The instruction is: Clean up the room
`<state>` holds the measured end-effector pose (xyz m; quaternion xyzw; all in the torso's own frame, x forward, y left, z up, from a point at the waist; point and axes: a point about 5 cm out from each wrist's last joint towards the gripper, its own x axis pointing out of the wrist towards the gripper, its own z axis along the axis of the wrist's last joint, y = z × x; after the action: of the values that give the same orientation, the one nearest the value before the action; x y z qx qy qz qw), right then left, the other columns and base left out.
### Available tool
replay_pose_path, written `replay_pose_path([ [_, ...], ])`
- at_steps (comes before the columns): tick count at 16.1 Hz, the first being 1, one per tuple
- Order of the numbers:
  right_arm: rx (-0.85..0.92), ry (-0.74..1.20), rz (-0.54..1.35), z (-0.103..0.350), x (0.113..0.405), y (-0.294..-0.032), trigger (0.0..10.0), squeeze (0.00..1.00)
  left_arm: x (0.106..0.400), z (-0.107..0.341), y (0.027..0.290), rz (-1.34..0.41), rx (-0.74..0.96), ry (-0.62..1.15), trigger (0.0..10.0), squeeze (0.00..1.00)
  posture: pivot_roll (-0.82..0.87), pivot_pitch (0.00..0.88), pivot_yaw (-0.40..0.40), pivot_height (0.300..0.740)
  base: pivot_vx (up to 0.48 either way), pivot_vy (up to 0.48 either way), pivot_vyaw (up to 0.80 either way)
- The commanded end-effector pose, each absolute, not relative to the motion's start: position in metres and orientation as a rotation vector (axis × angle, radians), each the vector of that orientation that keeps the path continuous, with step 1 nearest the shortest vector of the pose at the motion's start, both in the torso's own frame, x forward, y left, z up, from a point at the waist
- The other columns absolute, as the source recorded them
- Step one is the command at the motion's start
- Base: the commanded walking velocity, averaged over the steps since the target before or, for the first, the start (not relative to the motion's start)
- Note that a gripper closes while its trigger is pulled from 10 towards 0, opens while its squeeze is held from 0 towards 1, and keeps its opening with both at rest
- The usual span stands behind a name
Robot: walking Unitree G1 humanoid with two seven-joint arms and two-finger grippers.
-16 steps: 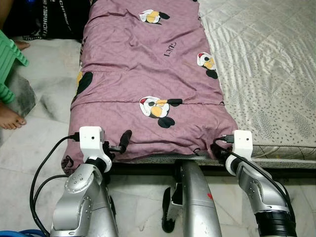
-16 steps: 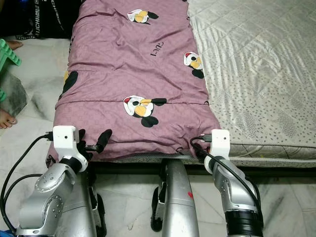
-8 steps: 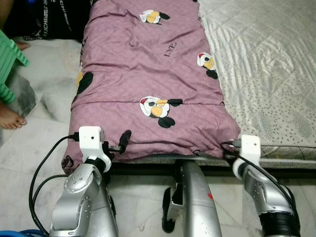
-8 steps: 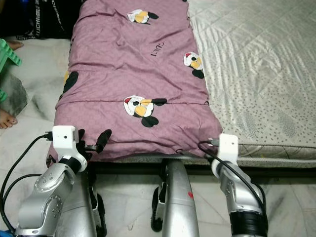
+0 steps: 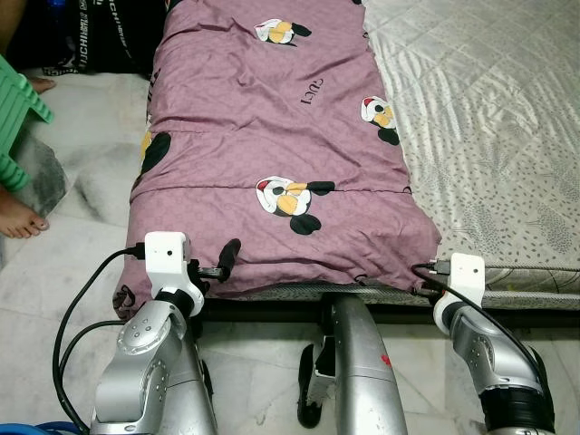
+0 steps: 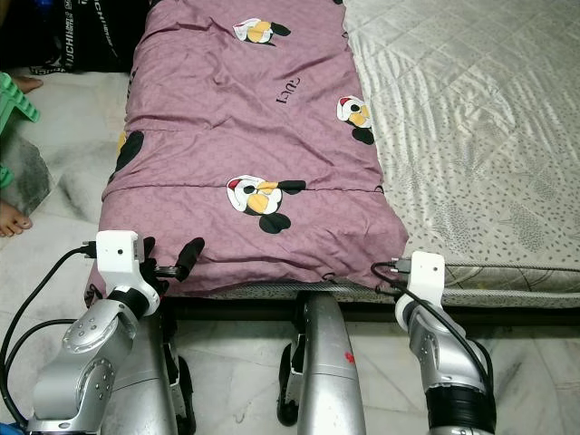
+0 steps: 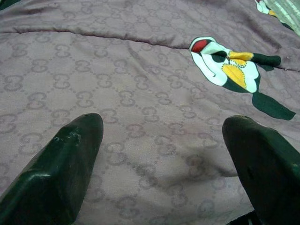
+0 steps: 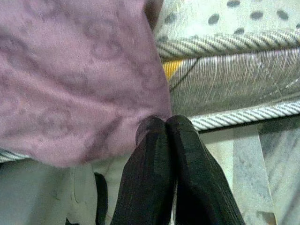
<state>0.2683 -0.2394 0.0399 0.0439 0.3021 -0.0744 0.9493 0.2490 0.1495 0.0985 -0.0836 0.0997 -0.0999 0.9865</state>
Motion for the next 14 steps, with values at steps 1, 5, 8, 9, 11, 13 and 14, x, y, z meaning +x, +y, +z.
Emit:
replay_pose_path([
  [1,0.108,0.642,-0.172,0.033,0.262,-0.245,0.0,0.0,0.245,0.095,0.147,-0.209,-0.165,0.223,10.0,0.0,0.03,0.217,-0.098,0.556,0.0,0.0,0.0],
  [5,0.119,0.215,-0.228,0.097,0.292,-0.252,0.0,0.0,0.245,0.095,0.148,-0.202,-0.164,0.225,10.0,0.0,0.03,0.219,-0.097,0.556,0.0,0.0,0.0],
  [8,0.093,-0.019,-0.067,0.154,0.317,-0.219,0.0,0.0,0.246,0.096,0.147,-0.206,-0.162,0.221,10.0,0.0,0.03,0.217,-0.096,0.556,0.0,0.0,0.0],
  [9,0.093,-0.025,-0.042,0.156,0.319,-0.214,0.0,0.0,0.247,0.097,0.147,-0.207,-0.162,0.22,10.0,0.0,0.03,0.214,-0.094,0.556,0.0,0.0,0.0],
  [11,0.054,0.169,0.183,0.123,0.332,-0.168,0.0,0.0,0.247,0.097,0.147,-0.209,-0.159,0.22,10.0,0.0,0.04,0.215,-0.092,0.556,0.0,0.0,0.0],
  [13,0.031,0.315,0.232,0.091,0.332,-0.148,0.0,0.0,0.248,0.097,0.146,-0.209,-0.157,0.219,10.0,0.0,0.05,0.213,-0.092,0.556,0.0,0.0,0.0],
  [14,0.031,0.38,0.233,0.078,0.331,-0.142,0.0,0.0,0.248,0.097,0.146,-0.209,-0.155,0.219,10.0,0.0,0.05,0.212,-0.094,0.556,0.0,0.0,0.0],
])
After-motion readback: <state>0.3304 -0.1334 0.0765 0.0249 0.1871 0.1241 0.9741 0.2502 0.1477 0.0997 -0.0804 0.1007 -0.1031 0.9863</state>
